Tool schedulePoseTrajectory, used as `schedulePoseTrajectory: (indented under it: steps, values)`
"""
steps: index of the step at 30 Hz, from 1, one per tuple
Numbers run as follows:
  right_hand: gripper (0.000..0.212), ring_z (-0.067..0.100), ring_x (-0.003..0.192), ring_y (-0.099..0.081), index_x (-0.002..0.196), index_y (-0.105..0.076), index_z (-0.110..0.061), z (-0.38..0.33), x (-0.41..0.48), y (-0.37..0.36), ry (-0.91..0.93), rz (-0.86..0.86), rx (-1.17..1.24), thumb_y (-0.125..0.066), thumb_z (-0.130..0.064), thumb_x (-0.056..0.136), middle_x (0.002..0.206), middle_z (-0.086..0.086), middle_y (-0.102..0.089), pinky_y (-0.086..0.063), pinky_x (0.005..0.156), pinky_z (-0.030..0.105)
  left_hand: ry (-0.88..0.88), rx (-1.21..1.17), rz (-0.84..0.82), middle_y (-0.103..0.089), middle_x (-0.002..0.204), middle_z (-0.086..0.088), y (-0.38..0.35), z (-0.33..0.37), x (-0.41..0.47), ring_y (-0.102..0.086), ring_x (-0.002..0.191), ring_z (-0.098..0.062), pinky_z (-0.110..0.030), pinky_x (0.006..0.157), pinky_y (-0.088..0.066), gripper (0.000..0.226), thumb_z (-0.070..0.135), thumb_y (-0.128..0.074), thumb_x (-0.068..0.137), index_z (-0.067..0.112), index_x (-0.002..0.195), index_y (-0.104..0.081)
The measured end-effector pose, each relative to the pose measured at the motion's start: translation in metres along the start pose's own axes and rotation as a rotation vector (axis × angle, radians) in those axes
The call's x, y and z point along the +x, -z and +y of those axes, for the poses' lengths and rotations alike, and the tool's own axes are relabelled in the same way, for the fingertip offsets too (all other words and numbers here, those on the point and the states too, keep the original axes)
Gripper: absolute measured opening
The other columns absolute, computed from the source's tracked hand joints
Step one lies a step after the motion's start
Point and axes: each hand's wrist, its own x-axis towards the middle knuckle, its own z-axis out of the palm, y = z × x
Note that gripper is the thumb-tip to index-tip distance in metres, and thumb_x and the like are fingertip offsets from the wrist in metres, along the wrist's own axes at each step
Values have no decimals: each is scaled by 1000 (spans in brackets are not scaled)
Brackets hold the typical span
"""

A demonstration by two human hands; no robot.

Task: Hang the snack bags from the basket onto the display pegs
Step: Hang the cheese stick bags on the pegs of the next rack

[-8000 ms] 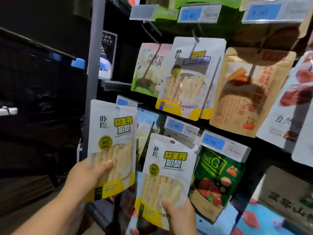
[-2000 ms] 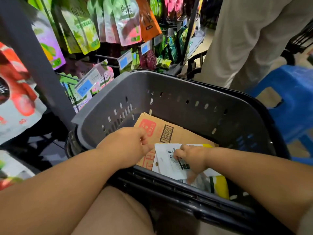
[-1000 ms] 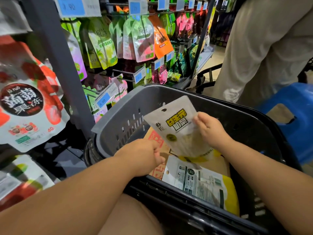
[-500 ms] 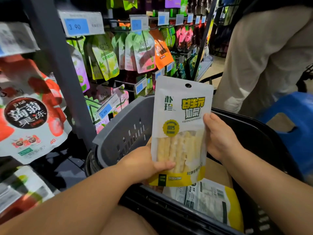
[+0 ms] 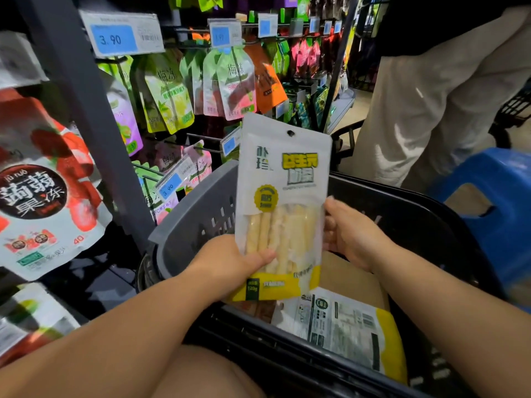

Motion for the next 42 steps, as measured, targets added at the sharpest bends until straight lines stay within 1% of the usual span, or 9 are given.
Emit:
schedulePoseTrajectory:
  steps: [1, 3, 5, 8, 11, 19, 28, 36, 42]
  values:
    - [34, 19, 70, -64, 106, -60, -18, 7, 1, 3, -79, -35, -141, -36, -43, 105, 72, -2, -67, -57, 76, 43, 9, 29, 52, -72, 99, 6, 1, 1, 0, -65, 97, -19, -32, 89, -51, 30, 50, -65, 87, 27, 104, -73]
    - [33, 18, 92, -65, 120, -57, -23, 29, 5, 18, -202, -183, -701, -52, -48, 98, 103, 2, -69, -54, 94, 43, 33, 78, 132, -70, 99, 1, 3, 2, 0, -63, 97, -23, -30, 82, -48, 32, 50, -63, 88, 25, 106, -73]
    - [64, 18, 117, -55, 139, -45, -26, 51, 3, 27, -358, -354, -1141, -71, -51, 85, 134, 0, -56, -44, 104, 35, 58, 121, 175, -69, 99, -1, 4, 2, 0, -62, 96, -25, -32, 81, -48, 33, 51, -62, 88, 25, 105, -72]
    - [106, 25, 134, -42, 150, -28, -31, 79, 0, 32, -526, -440, -1320, -87, -53, 64, 150, 1, -38, -40, 110, 41, 83, 178, 214, -65, 92, 1, 6, 0, 1, -58, 88, -24, -31, 76, -46, 35, 54, -60, 88, 26, 106, -71]
    - [123, 31, 137, -36, 153, -14, -35, 102, -4, 31, -558, -450, -1462, -91, -50, 58, 147, 3, -30, -40, 109, 48, 83, 203, 229, -62, 90, 2, 6, 0, 2, -54, 84, -22, -30, 74, -44, 39, 55, -58, 89, 25, 110, -70]
    - [114, 29, 125, -50, 153, -17, -35, 111, 2, 40, -418, -235, -1413, -87, -53, 64, 143, 3, -41, -46, 92, 36, 75, 231, 186, -66, 94, 1, 5, -2, 4, -59, 90, -23, -31, 75, -45, 36, 56, -58, 89, 26, 106, -69]
    - [79, 24, 125, -52, 151, -33, -29, 113, 4, 36, -316, -107, -1372, -72, -47, 84, 147, 1, -43, -49, 96, 34, 72, 224, 169, -67, 92, 2, 4, -3, 5, -59, 86, -22, -30, 74, -45, 35, 57, -58, 88, 27, 101, -70]
    - [135, 31, 145, -23, 158, -2, -30, 120, -3, 26, -386, -308, -1447, -77, -76, 56, 159, 3, -13, -32, 116, 45, 75, 259, 153, -58, 79, 9, 4, -3, 4, -56, 82, -19, -30, 72, -43, 37, 57, -57, 89, 25, 104, -69]
    - [128, 29, 143, -29, 158, -5, -29, 125, -4, 28, -318, -291, -1456, -79, -69, 62, 158, 4, -17, -34, 115, 41, 82, 251, 153, -66, 91, 2, 5, -3, 5, -58, 85, -21, -30, 73, -44, 38, 56, -58, 89, 24, 105, -69]
